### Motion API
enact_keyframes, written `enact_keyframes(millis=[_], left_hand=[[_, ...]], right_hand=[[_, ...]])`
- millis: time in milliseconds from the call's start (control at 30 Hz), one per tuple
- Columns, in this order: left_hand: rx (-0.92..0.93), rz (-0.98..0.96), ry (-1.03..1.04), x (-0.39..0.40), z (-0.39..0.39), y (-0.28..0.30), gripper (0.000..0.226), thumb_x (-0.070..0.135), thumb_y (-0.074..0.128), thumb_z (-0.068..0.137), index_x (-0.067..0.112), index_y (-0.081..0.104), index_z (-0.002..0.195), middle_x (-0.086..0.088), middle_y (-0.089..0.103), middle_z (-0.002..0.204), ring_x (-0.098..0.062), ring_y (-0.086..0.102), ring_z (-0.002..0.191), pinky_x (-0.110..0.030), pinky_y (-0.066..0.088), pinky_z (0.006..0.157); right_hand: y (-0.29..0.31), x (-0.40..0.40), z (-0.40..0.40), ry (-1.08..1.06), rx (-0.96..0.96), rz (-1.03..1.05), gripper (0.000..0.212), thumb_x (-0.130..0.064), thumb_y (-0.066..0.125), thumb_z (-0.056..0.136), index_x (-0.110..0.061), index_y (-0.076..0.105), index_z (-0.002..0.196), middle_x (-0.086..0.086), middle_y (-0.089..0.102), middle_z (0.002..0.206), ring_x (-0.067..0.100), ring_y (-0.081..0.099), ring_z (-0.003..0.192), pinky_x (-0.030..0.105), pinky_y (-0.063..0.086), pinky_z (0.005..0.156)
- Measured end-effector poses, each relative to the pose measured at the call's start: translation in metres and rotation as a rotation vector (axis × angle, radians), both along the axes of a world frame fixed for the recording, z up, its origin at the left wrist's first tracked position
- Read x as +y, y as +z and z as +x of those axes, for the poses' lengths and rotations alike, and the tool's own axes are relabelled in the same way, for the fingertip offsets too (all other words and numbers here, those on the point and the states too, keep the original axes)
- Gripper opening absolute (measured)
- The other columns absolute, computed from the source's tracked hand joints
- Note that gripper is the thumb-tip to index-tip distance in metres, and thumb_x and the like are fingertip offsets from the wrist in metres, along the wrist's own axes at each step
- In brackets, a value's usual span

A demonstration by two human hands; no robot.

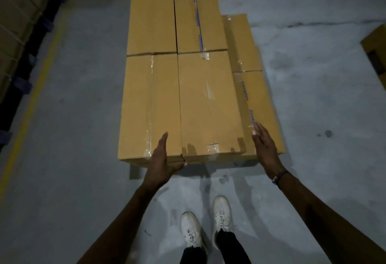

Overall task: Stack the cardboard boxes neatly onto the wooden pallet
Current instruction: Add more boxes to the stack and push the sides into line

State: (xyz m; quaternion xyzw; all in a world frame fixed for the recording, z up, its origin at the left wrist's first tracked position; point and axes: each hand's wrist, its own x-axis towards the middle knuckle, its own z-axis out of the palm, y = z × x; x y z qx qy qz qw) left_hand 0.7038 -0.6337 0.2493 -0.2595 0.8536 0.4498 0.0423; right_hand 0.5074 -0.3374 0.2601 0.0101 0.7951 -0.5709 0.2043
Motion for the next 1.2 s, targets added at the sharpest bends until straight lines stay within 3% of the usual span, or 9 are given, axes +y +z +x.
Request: enact_keyframes(millis=[167, 233, 300, 433, 533, 733, 900, 1000, 1200], left_hand=[[0.09, 0.051, 0.104, 0.036, 0.036, 0.114, 0.098, 0.039, 0.08, 0.09, 0.025, 0.019, 0.165, 0.013, 0.023, 0.17, 0.0, 0.021, 0.15, -0.041, 0.03, 0.124], [0.133, 0.046, 0.118, 0.053, 0.043, 0.16, 0.089, 0.033, 0.079, 0.092, 0.024, 0.025, 0.162, 0.014, 0.029, 0.165, 0.001, 0.026, 0.147, -0.041, 0.035, 0.122], [0.181, 0.081, 0.116, 0.071, 0.047, 0.2, 0.082, 0.03, 0.078, 0.093, 0.025, 0.03, 0.16, 0.015, 0.034, 0.162, -0.001, 0.03, 0.147, -0.041, 0.037, 0.12], [0.292, 0.225, 0.105, 0.113, 0.035, 0.273, 0.068, 0.023, 0.078, 0.093, 0.028, 0.042, 0.151, 0.012, 0.045, 0.158, -0.008, 0.043, 0.145, -0.037, 0.04, 0.115], [0.348, 0.312, 0.071, 0.147, 0.018, 0.314, 0.063, 0.022, 0.078, 0.093, 0.03, 0.046, 0.146, 0.014, 0.05, 0.153, -0.004, 0.048, 0.141, -0.033, 0.044, 0.109], [0.404, 0.484, 0.036, 0.23, -0.021, 0.362, 0.049, 0.014, 0.074, 0.095, 0.021, 0.053, 0.139, 0.01, 0.058, 0.144, -0.003, 0.06, 0.128, -0.019, 0.053, 0.09], [0.405, 0.572, -0.007, 0.326, -0.049, 0.384, 0.038, 0.013, 0.071, 0.097, 0.013, 0.058, 0.132, 0.006, 0.064, 0.135, 0.01, 0.066, 0.104, -0.036, 0.055, 0.093], [0.407, 0.618, -0.02, 0.393, -0.067, 0.385, 0.034, 0.014, 0.071, 0.097, 0.013, 0.061, 0.129, 0.006, 0.064, 0.133, -0.002, 0.066, 0.114, -0.034, 0.055, 0.083], [0.38, 0.701, -0.089, 0.514, -0.098, 0.384, 0.031, 0.026, 0.077, 0.094, 0.02, 0.068, 0.123, 0.002, 0.067, 0.134, -0.02, 0.066, 0.122, -0.038, 0.056, 0.084]], right_hand=[[0.101, 0.034, 0.044, -0.007, -0.01, -0.063, 0.041, -0.042, 0.052, 0.107, -0.036, 0.052, 0.148, -0.018, 0.053, 0.149, 0.012, 0.047, 0.144, 0.051, 0.04, 0.121], [0.141, 0.051, 0.065, -0.048, 0.006, -0.081, 0.047, -0.044, 0.053, 0.105, -0.031, 0.053, 0.15, -0.013, 0.053, 0.153, 0.014, 0.047, 0.145, 0.052, 0.04, 0.12], [0.18, 0.07, 0.089, -0.115, -0.001, -0.111, 0.054, -0.049, 0.054, 0.102, -0.027, 0.054, 0.151, -0.009, 0.053, 0.155, 0.016, 0.05, 0.144, 0.051, 0.042, 0.119], [0.243, 0.11, 0.133, -0.249, -0.009, -0.199, 0.035, -0.042, 0.054, 0.105, -0.034, 0.062, 0.138, -0.012, 0.062, 0.144, 0.014, 0.058, 0.136, 0.044, 0.051, 0.109], [0.277, 0.148, 0.161, -0.368, 0.0, -0.245, 0.038, -0.045, 0.055, 0.101, -0.032, 0.062, 0.136, -0.013, 0.065, 0.139, 0.01, 0.063, 0.128, 0.037, 0.053, 0.099], [0.311, 0.248, 0.184, -0.624, 0.08, -0.302, 0.042, -0.039, 0.052, 0.105, -0.022, 0.06, 0.144, -0.007, 0.066, 0.141, 0.014, 0.065, 0.128, 0.043, 0.053, 0.101], [0.335, 0.348, 0.188, -0.755, 0.154, -0.367, 0.039, -0.034, 0.047, 0.11, -0.019, 0.06, 0.144, -0.003, 0.067, 0.141, 0.018, 0.066, 0.127, 0.047, 0.051, 0.106], [0.347, 0.413, 0.19, -0.796, 0.191, -0.379, 0.039, -0.033, 0.047, 0.11, -0.018, 0.06, 0.144, -0.003, 0.068, 0.14, 0.017, 0.067, 0.126, 0.048, 0.051, 0.106], [0.359, 0.525, 0.178, -0.852, 0.216, -0.395, 0.038, -0.035, 0.049, 0.11, -0.021, 0.06, 0.143, -0.006, 0.07, 0.137, 0.016, 0.068, 0.125, 0.048, 0.051, 0.106]])
